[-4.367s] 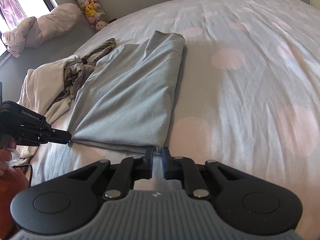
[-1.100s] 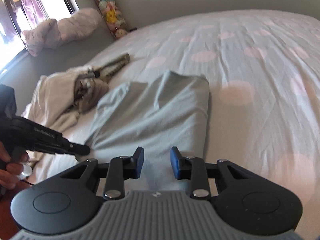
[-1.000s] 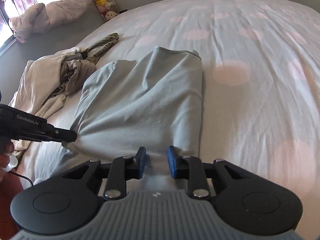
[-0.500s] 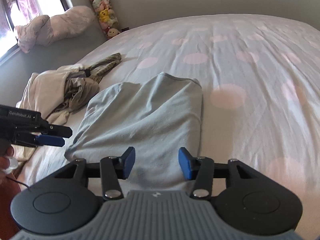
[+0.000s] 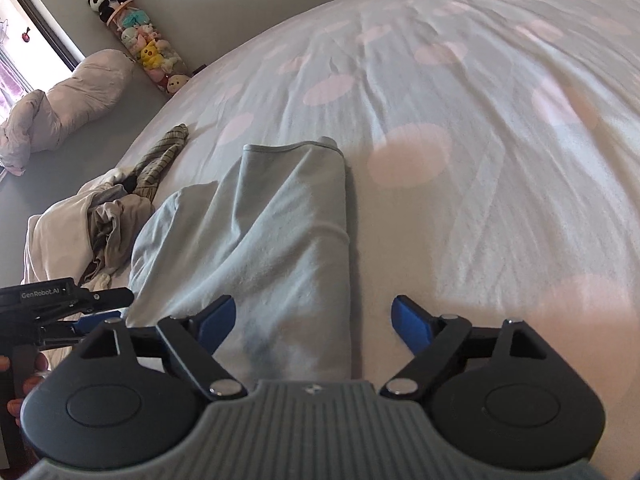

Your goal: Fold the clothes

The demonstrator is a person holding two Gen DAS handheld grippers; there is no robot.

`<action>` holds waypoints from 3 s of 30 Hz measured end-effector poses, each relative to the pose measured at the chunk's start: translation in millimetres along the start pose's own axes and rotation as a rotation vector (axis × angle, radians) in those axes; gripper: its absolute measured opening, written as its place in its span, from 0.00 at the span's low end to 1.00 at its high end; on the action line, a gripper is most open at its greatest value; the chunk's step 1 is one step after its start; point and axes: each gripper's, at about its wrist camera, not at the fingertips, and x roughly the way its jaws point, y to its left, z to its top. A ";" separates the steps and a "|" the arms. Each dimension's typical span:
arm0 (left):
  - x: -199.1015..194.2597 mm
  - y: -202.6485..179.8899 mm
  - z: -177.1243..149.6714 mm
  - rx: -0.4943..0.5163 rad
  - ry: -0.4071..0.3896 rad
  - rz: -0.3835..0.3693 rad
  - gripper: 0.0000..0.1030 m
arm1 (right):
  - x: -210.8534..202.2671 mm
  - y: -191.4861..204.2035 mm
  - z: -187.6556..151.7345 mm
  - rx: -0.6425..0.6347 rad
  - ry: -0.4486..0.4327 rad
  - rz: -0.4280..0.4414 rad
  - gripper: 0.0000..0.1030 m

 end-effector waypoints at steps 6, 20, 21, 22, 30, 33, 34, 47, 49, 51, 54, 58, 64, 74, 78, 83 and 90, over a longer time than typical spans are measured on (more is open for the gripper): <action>2.6 5.0 -4.4 -0.020 -0.002 -0.028 0.60 | 7.2 -7.8 1.8 0.059 0.018 0.056 1.00; 2.7 6.7 -4.8 -0.036 0.005 -0.073 0.76 | 5.9 -18.4 -0.6 0.232 -0.039 0.139 1.00; 2.5 7.3 -4.8 -0.035 0.005 -0.074 0.76 | 6.4 -16.9 -0.1 0.221 -0.034 0.135 1.00; 2.3 7.8 -4.9 -0.035 0.005 -0.074 0.76 | 6.4 -16.2 -0.4 0.217 -0.036 0.133 1.00; 2.9 10.6 -6.1 -0.062 0.004 -0.098 0.82 | 8.4 -25.9 2.3 0.225 -0.016 0.193 1.00; 2.3 9.4 -7.0 -0.054 0.003 -0.097 0.83 | 8.9 -22.7 2.2 0.187 -0.008 0.189 1.00; 1.9 7.9 -7.1 -0.045 0.003 -0.093 0.83 | 8.9 -23.2 2.0 0.183 -0.008 0.192 1.00; -6.4 -3.6 1.5 0.052 -0.141 -0.044 0.80 | 5.5 -18.9 18.1 0.086 -0.085 0.147 0.99; -4.5 -2.4 2.9 0.055 -0.139 -0.049 0.80 | 9.5 -18.1 21.1 0.071 -0.078 0.145 0.99; -3.0 0.6 5.2 0.042 -0.134 -0.060 0.80 | 11.3 -20.9 25.0 0.079 -0.081 0.149 0.99; 0.3 6.7 7.8 0.008 -0.123 -0.082 0.80 | 14.6 -27.2 28.5 0.099 -0.080 0.149 0.94; 4.9 7.9 9.8 0.007 -0.116 -0.098 0.80 | 19.8 -33.3 29.0 0.117 -0.071 0.156 0.73; 20.5 -6.4 12.3 0.121 -0.093 -0.092 0.79 | 25.9 -32.1 27.1 0.095 -0.070 0.179 0.72; 37.9 -6.2 16.0 0.098 -0.019 -0.232 0.45 | 32.8 -34.0 28.3 0.098 -0.089 0.200 0.71; 41.1 -2.3 18.4 0.085 -0.009 -0.254 0.35 | 38.2 -34.2 30.2 0.089 -0.094 0.197 0.61; 44.0 -1.7 19.9 0.082 -0.003 -0.284 0.23 | 51.3 -35.0 37.6 0.079 -0.097 0.207 0.45; 38.6 -10.4 18.1 0.132 -0.026 -0.271 0.17 | 52.8 -34.0 40.4 0.072 -0.115 0.232 0.20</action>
